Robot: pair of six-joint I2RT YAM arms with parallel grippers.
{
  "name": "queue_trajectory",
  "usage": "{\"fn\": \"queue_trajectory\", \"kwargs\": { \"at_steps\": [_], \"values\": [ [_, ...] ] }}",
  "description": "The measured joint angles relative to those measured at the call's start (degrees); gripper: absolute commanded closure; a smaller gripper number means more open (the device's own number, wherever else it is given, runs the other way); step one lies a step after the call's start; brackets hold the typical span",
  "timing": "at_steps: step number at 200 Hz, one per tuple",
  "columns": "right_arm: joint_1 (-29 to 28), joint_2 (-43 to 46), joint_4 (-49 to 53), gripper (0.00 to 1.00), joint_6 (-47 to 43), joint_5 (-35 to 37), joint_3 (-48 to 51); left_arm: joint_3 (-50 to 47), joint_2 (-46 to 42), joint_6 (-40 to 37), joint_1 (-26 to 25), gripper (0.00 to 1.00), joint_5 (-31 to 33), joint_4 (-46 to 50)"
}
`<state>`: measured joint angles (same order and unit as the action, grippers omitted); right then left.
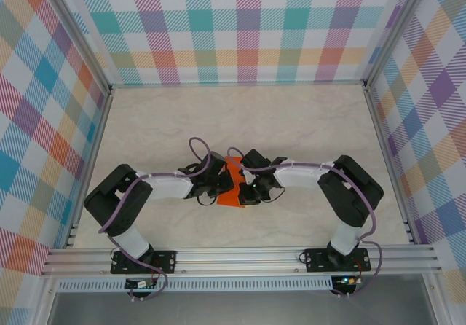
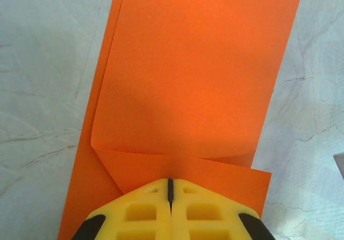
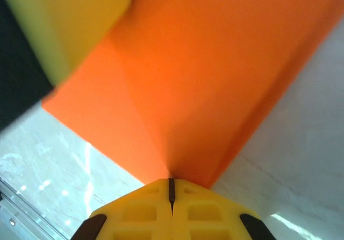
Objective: Fold a paper plane with a square sheet of paper (pick it up from the middle)
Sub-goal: Fold the triangle a second time at the center of the table.
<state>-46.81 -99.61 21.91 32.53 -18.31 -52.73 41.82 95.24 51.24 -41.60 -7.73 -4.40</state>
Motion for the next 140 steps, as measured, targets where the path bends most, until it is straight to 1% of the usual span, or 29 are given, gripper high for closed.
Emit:
{"fn": "queue_trajectory", "kwargs": {
  "at_steps": [34,74,101,140],
  "values": [
    [0.0,3.6,2.7,1.00,-0.4,-0.4,3.5,-0.1,0.0,0.0,0.0,1.00,0.1,-0.1],
    [0.3,6.6,3.6,1.00,-0.2,-0.3,3.4,-0.1,0.0,0.0,0.0,1.00,-0.1,-0.2],
    [0.3,5.9,2.2,1.00,0.4,-0.3,0.5,-0.1,0.0,0.0,0.0,1.00,-0.1,-0.2],
    [0.4,1.3,-1.3,1.00,1.3,-0.3,-2.7,-0.1,0.0,0.0,0.0,1.00,-0.1,-0.2]
  ]
}}
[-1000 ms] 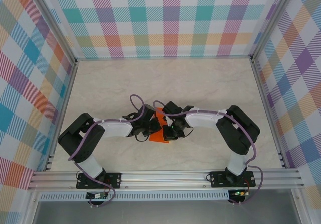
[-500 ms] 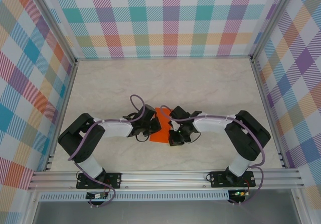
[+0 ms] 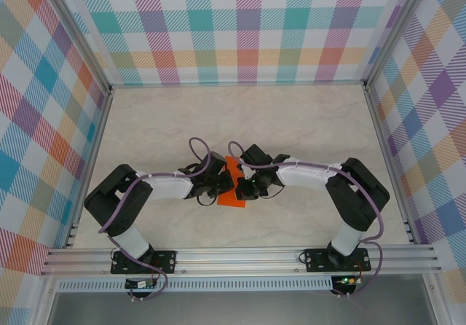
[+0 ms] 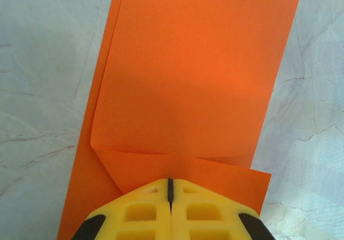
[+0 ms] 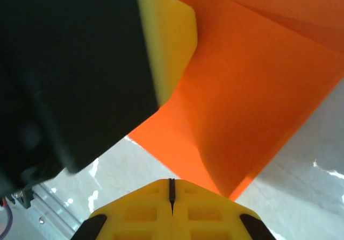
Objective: Fold a paper plane with a square sheet of paper (pick it up from the middle)
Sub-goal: Fold the triangle a second time at the center of the table.
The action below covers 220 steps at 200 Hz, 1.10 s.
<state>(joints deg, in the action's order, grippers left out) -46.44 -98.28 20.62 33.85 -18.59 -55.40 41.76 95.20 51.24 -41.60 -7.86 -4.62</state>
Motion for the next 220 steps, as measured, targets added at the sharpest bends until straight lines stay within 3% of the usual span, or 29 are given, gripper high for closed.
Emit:
{"fn": "queue_trajectory", "kwargs": {
  "at_steps": [137,176,220],
  "values": [
    [0.1,-2.8,1.1,1.00,0.0,3.1,0.2,1.6,-1.1,-3.0,0.0,0.93,-0.2,4.6],
    [0.2,-2.8,0.9,1.00,0.0,3.1,0.3,-2.1,-4.9,-2.6,0.0,0.91,-2.5,-0.6],
    [0.2,-2.8,0.8,1.00,0.3,3.0,0.4,-6.8,-6.3,-1.1,-0.4,0.96,-5.2,-6.4]
  ]
}}
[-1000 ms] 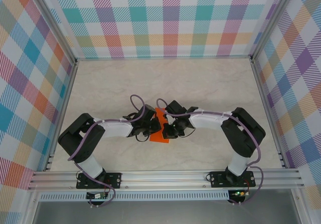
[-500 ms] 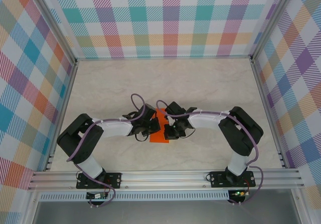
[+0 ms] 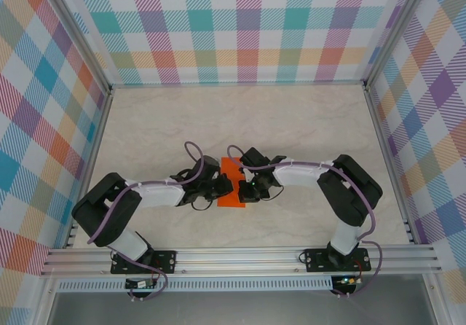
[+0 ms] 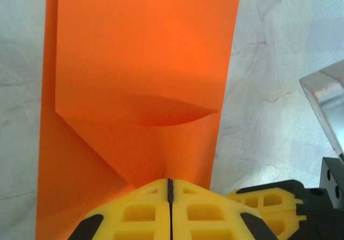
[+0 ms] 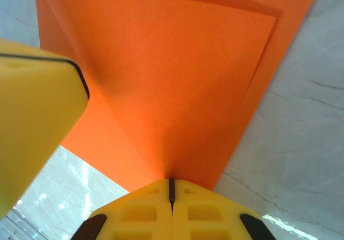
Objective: Fold a paper plane with a square sheet of paper (pick it up from the middle)
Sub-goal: Fold the triangle a second time at the center of the table.
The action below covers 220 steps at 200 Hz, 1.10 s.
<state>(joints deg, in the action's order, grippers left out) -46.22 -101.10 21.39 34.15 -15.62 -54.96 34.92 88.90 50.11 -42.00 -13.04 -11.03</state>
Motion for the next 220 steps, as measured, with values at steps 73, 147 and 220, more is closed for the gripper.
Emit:
{"fn": "queue_trajectory", "kwargs": {
  "at_steps": [73,147,220],
  "values": [
    [0.0,0.0,0.0,1.00,0.2,0.0,0.0,-0.4,3.1,0.0,-1.4,0.98,-2.6,-3.3],
    [0.1,0.2,-0.7,1.00,0.6,-0.5,0.9,0.9,4.3,-0.4,-1.6,0.99,-1.4,-1.5],
    [0.8,1.6,-4.1,1.00,-0.4,-1.0,3.9,2.6,4.3,-4.9,1.2,0.98,-0.3,2.1]
  ]
}}
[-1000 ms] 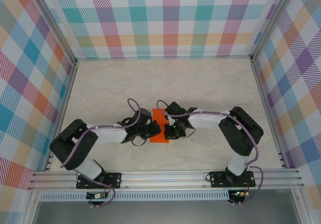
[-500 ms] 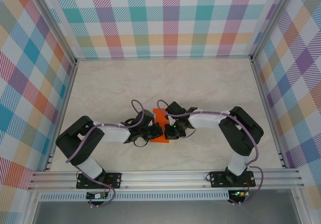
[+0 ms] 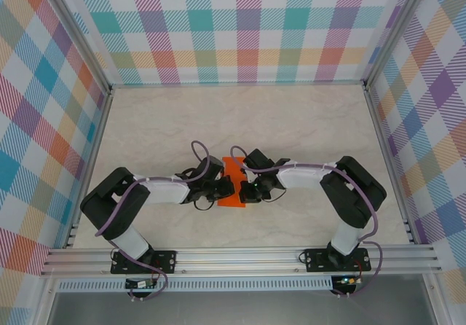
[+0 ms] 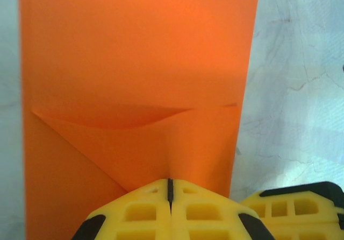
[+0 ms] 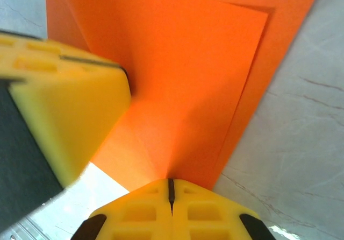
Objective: Fold a paper plane with a square sheet of paper (pick it up from the middle)
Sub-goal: Fold the triangle a second time at the center of the table.
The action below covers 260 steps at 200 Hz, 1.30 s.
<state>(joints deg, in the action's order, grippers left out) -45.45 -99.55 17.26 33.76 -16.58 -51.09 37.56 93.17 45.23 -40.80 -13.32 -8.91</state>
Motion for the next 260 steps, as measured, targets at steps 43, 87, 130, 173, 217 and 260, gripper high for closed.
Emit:
{"fn": "queue_trajectory", "kwargs": {
  "at_steps": [43,87,130,173,217,260],
  "values": [
    [0.1,0.0,-0.3,1.00,-0.1,-0.2,0.2,-0.5,0.0,-3.4,6.9,0.98,-1.7,-0.5],
    [0.1,0.1,-0.3,1.00,-0.1,-0.2,0.2,-0.9,-1.7,-5.5,10.4,0.98,-1.6,0.3],
    [0.1,0.2,0.3,1.00,-0.1,-0.3,-0.2,-1.1,-8.5,-6.0,8.9,0.98,-1.9,-0.1],
    [0.2,-0.1,2.3,1.00,-0.1,-0.3,-1.1,-1.1,-8.5,-6.0,6.1,0.99,-2.7,-2.4],
    [0.3,0.4,3.9,1.00,-0.3,-0.4,-1.5,-1.6,-3.3,-5.9,4.5,1.00,-3.1,-3.5],
    [0.3,0.4,5.1,1.00,-1.7,-1.7,-3.5,-2.2,-0.9,-5.9,4.5,1.00,-2.5,-4.1]
  ]
}}
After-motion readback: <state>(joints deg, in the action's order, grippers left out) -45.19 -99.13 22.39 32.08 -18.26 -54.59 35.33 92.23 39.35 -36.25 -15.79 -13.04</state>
